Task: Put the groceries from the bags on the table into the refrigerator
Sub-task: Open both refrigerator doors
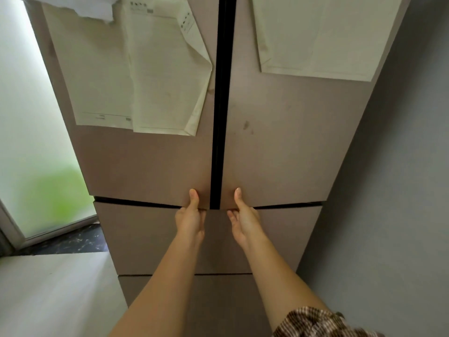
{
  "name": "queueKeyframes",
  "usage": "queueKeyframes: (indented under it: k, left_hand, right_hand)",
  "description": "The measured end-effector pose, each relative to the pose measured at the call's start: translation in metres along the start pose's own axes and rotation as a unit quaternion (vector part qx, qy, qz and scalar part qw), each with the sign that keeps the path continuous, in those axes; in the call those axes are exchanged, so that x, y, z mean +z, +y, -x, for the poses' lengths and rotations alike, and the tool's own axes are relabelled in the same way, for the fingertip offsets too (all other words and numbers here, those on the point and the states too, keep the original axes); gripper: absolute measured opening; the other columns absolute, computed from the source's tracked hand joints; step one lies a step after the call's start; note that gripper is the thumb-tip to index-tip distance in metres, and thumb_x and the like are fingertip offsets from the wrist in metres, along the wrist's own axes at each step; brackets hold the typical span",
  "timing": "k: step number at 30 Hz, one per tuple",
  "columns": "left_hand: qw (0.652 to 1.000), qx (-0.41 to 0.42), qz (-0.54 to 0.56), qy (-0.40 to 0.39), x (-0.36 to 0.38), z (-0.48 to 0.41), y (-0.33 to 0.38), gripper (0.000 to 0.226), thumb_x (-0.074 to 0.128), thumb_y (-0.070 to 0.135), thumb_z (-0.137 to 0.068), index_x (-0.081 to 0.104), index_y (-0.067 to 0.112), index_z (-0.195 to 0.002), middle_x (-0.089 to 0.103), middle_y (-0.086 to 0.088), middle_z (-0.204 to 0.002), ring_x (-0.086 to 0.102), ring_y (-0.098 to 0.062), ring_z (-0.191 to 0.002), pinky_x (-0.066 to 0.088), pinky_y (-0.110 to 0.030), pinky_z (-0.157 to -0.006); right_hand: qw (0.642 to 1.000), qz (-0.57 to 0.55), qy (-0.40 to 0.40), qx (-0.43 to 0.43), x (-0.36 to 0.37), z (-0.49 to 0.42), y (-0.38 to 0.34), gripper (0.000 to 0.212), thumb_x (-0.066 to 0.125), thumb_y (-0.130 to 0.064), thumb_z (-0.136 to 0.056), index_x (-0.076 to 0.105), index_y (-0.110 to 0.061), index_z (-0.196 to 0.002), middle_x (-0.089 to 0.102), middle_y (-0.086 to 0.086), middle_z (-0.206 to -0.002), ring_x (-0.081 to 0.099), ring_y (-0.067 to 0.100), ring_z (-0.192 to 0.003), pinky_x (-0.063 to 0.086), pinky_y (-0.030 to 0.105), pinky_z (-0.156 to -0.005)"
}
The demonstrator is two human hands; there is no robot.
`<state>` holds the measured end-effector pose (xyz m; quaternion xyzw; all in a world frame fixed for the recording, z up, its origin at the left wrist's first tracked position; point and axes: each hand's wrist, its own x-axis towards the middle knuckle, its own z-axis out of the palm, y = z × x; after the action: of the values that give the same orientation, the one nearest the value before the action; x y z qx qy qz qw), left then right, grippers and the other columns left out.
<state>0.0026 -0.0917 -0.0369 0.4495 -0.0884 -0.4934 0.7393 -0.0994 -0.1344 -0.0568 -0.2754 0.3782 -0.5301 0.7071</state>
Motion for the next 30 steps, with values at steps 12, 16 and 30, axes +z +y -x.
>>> queueKeyframes:
  k: [12, 16, 30]
  left_hand:
    - [0.999, -0.016, -0.016, -0.033, -0.005, 0.007, 0.011, 0.050, 0.057, 0.031, -0.092, 0.050, -0.009, -0.122, 0.060, -0.017, -0.122, 0.059, -0.022, -0.113, 0.042, -0.029, -0.103]
    - [0.999, -0.011, -0.040, -0.020, -0.028, 0.034, 0.014, 0.050, 0.053, 0.038, -0.092, 0.054, -0.008, -0.112, 0.062, -0.020, -0.119, 0.062, -0.026, -0.104, 0.045, -0.035, -0.101]
    - [0.999, -0.002, -0.039, -0.016, -0.096, 0.128, 0.051, 0.066, 0.050, 0.053, -0.089, 0.040, 0.009, -0.138, 0.049, -0.014, -0.139, 0.047, -0.030, -0.127, 0.039, -0.047, -0.107]
  right_hand:
    - [0.998, 0.045, 0.035, -0.012, 0.003, 0.008, -0.001, 0.086, 0.066, -0.044, -0.083, 0.025, -0.002, -0.146, 0.039, 0.012, -0.149, 0.044, 0.024, -0.132, 0.028, 0.036, -0.112]
    - [1.000, 0.007, 0.024, -0.015, -0.014, 0.030, 0.001, 0.076, 0.067, -0.042, -0.080, 0.038, -0.003, -0.139, 0.050, 0.009, -0.141, 0.046, 0.024, -0.130, 0.029, 0.036, -0.115]
    - [0.990, -0.052, 0.117, -0.053, -0.038, 0.145, -0.029, 0.064, 0.063, -0.049, -0.085, 0.048, -0.014, -0.136, 0.060, 0.011, -0.120, 0.059, 0.027, -0.109, 0.046, 0.041, -0.100]
